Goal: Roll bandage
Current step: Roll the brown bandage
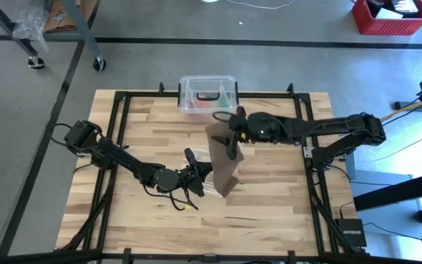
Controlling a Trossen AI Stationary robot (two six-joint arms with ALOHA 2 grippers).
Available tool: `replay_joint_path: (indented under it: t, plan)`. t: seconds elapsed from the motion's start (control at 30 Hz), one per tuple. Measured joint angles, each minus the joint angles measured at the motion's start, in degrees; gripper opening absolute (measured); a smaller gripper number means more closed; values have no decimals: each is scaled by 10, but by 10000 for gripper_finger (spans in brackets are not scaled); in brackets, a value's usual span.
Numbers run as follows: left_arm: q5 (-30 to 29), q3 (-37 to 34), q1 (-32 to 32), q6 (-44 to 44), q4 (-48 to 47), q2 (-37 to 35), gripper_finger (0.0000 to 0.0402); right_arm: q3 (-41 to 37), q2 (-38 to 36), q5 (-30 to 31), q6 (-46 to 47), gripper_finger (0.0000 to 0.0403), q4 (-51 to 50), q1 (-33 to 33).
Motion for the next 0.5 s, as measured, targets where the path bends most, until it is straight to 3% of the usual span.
replay_joint_path:
  t: [0.2,0.3,0.5]
  plan:
    - [0,0,0,-2,-4,0,0,0,0,-30,122,304,-55,-20]
    - [2,0,2,-4,-5,0,0,0,-6,-105,173,312,-84,-20]
    - [1,0,3,-14,-20,0,0,1,-13,-54,216,314,-118,-26]
